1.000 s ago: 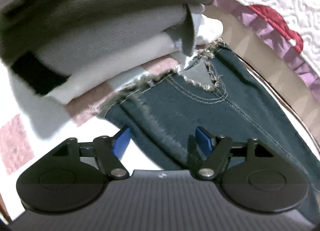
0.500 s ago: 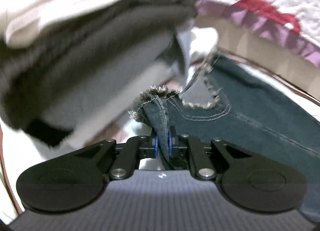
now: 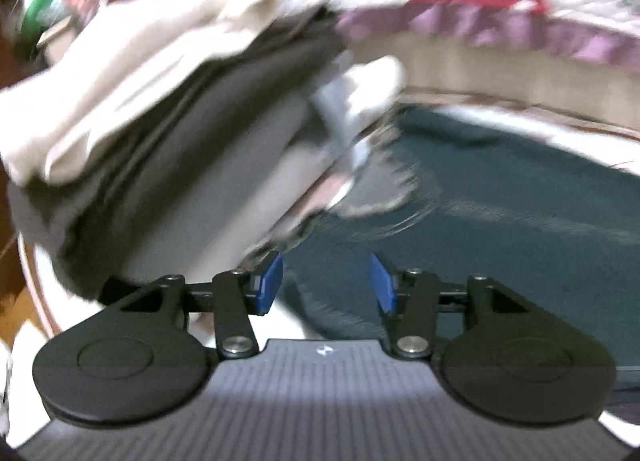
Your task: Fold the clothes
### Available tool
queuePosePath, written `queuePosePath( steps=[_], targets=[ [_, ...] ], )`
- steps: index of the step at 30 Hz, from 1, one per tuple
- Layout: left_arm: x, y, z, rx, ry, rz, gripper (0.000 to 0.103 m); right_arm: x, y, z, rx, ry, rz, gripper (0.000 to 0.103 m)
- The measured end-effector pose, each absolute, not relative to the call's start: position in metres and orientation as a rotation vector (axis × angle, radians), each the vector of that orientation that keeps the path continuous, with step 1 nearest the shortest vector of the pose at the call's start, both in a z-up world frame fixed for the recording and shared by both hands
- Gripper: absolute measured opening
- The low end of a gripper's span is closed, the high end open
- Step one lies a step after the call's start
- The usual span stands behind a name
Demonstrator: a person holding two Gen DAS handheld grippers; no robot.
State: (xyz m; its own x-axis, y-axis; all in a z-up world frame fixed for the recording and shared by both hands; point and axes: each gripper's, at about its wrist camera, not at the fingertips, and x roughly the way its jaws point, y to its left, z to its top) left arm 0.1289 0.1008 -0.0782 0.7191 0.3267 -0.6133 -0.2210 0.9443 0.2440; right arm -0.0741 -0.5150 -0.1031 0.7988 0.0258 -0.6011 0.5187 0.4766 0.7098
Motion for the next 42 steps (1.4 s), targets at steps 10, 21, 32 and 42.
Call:
queuePosePath(
  steps=[10,21,32,42],
  targets=[
    [0.131,-0.079,-0.067,0.104,0.747,-0.299,0.048,-0.114,-0.645,-0.156,1.421,0.376,-0.695,0.050],
    [0.094,-0.265,-0.092,0.137,0.951,-0.568,0.048,-0.125,-0.626,-0.138,1.301,0.365,-0.691,0.070],
    [0.049,-0.313,-0.079,0.243,0.828,-0.572,0.048,-0.090,-0.626,-0.185,1.441,0.580,-0.672,0.070],
    [0.074,-0.288,-0.098,0.163,0.863,-0.488,0.048,-0.073,-0.615,-0.177,1.252,0.410,-0.710,0.048]
  ],
)
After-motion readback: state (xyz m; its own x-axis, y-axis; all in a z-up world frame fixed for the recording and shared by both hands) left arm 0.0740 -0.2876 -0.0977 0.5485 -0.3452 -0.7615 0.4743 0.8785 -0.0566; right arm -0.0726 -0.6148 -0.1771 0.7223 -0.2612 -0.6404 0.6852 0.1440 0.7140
